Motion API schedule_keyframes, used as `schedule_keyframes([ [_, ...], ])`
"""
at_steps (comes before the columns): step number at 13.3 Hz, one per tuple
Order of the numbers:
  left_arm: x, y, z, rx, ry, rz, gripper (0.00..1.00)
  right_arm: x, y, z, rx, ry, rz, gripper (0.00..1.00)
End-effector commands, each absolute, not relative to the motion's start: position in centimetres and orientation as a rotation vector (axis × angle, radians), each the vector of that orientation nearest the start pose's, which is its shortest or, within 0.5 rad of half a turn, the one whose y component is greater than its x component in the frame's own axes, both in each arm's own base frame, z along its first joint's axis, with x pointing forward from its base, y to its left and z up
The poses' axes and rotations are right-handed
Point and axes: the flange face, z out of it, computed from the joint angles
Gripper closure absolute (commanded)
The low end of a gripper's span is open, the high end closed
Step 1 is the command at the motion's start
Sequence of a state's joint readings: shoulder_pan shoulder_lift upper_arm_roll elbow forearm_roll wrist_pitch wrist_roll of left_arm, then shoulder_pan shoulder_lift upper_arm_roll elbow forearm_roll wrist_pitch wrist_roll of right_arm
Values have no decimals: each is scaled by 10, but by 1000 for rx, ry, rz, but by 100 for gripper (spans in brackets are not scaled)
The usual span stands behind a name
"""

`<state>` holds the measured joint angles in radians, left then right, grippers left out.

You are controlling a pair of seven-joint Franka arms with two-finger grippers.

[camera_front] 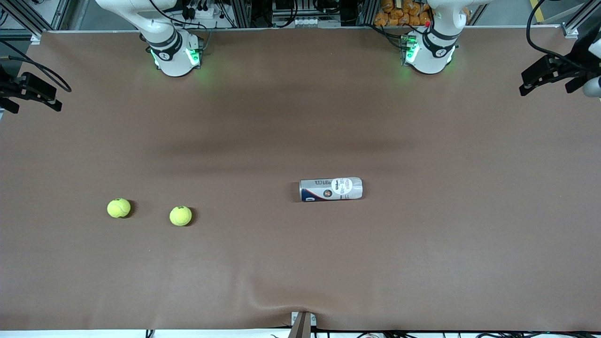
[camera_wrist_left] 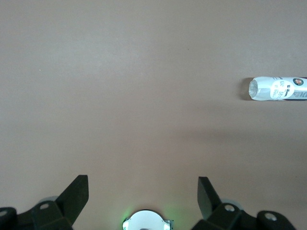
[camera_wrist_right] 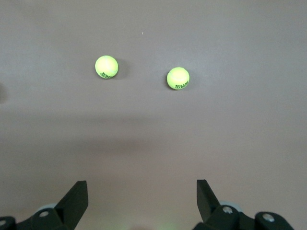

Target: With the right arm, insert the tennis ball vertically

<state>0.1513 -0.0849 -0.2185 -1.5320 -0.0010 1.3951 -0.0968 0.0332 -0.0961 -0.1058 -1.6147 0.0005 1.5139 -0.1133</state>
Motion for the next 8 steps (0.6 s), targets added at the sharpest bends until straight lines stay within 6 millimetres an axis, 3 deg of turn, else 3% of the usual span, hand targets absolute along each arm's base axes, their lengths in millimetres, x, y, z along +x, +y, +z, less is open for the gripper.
schedule_keyframes([
  [1, 512, -68, 662, -3126, 50, 105, 0, 522, -46, 649, -3146, -65, 1, 0],
  [2, 519, -72, 653, -3128, 65, 123, 0, 524, -47, 645, -3146, -58, 16, 0],
  [6, 550, -123, 621, -3143, 214, 61, 0, 526, -55, 639, -3144, -31, 30, 0],
  [8, 564, -155, 585, -3139, 296, 116, 0, 527, -56, 637, -3145, -29, 33, 0],
])
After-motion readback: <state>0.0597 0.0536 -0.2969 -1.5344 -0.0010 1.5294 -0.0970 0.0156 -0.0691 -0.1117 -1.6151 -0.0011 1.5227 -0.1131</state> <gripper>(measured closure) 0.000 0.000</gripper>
